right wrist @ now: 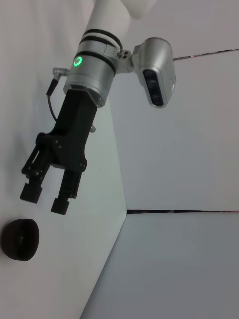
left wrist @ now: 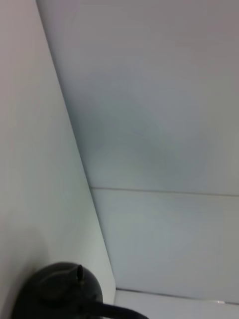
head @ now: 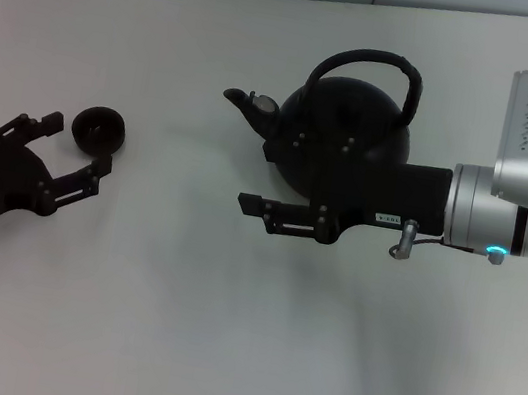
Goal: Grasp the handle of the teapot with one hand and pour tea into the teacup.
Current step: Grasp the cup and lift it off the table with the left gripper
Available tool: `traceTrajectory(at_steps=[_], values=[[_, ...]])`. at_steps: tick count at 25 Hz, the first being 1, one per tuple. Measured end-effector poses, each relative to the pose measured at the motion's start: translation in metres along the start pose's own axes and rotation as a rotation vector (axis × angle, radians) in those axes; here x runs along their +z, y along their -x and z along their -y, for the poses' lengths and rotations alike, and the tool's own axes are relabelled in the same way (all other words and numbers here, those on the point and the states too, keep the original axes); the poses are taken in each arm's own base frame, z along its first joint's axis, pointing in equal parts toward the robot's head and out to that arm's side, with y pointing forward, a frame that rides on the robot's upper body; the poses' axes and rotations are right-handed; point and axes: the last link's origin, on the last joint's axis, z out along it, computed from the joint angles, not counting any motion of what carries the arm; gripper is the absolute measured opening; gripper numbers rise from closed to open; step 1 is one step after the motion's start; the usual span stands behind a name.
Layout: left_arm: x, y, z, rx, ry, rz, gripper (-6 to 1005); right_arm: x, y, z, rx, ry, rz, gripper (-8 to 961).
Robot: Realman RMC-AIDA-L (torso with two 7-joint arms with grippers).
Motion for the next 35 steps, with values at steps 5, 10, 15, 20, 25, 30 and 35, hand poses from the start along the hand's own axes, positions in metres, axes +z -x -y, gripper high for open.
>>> traceTrajectory(at_steps=[5,10,15,20,25,30,35], values=[[0.009,0.001,0.003,0.020,-0.057,-0.007,835,0.000,0.000,0.000,0.000,0.001,0.000,673],[0.011,0.001,0.004,0.025,-0.067,-0.006,834,0.000,0.000,0.000,0.002,0.001,0.004,672],[0.017,0.002,0.009,0.036,-0.092,0.025,832,0.002,0.002,-0.002,0.007,0.005,0.017,670],[0.021,0.004,0.010,0.033,-0.100,0.050,831,0.002,0.003,-0.002,0.006,0.005,0.018,668],[0.023,0.003,0.010,0.033,-0.099,0.052,829,0.002,0.003,-0.001,0.005,0.005,0.017,666],[0.028,0.002,0.010,0.034,-0.097,0.055,827,0.001,0.003,-0.001,0.002,0.004,0.016,664],[0.030,0.001,0.011,0.037,-0.102,0.063,826,0.001,0.002,-0.001,-0.006,0.003,0.016,663]])
